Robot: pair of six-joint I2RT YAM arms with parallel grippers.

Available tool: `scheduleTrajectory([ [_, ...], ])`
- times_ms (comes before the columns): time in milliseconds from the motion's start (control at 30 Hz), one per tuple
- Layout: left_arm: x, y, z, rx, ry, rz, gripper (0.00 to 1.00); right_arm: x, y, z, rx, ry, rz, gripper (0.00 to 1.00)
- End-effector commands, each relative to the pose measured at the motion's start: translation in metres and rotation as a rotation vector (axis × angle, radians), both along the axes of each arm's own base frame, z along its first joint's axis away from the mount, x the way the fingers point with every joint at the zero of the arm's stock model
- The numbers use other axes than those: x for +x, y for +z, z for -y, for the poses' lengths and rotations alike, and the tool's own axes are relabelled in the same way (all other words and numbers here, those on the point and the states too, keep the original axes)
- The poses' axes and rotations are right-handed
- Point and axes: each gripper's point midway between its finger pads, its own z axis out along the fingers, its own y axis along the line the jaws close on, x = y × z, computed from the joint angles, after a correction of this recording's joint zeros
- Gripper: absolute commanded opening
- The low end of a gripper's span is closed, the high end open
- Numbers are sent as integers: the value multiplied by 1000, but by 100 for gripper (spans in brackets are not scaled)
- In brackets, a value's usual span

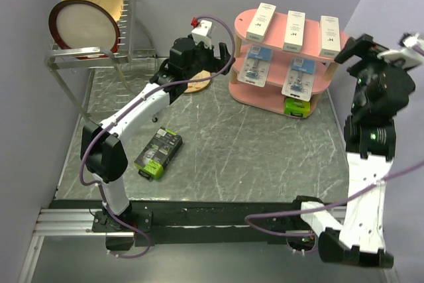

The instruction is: Place and organize the shaving razors onto the shelf

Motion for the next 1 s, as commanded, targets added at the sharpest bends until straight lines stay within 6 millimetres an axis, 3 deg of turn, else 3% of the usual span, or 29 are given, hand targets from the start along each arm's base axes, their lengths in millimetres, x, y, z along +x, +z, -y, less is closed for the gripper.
scheduleTrajectory([
  [0, -23, 44, 5, -31, -82, 111, 100, -1, -51, 14, 151, -36, -81, 100],
  [167, -24, 33, 8, -32, -97, 81, 100, -3, -76, 4, 145, 34, -153, 100],
  [233, -26, 17, 6, -15, -96, 50, 99, 3, -106, -16, 95, 153, -270, 100],
  [300, -33, 12, 2, -7, -99, 35, 99, 3, -160, -22, 104, 176, -456, 100],
  [333, -37, -2, 0, 13, -103, 11, 99, 0, -177, -22, 120, 163, -522, 100],
  [400, -43, -8, -7, 29, -91, -10, 99, -8, -220, -24, 129, 137, -674, 100],
  [500, -52, -31, -17, 92, -84, -58, 99, -17, -247, -46, 100, 236, -751, 100],
  [633, -61, -53, -26, 141, -84, -79, 99, -19, -252, -79, 104, 382, -712, 100],
  [700, -62, -54, -26, 122, -81, -78, 100, -18, -253, -89, 131, 411, -691, 100],
  [867, -56, -95, -31, 177, -47, -142, 100, -15, -257, -111, 140, 510, -646, 100],
  [967, -56, -114, -43, 202, -39, -174, 99, -19, -273, -128, 124, 617, -656, 100],
])
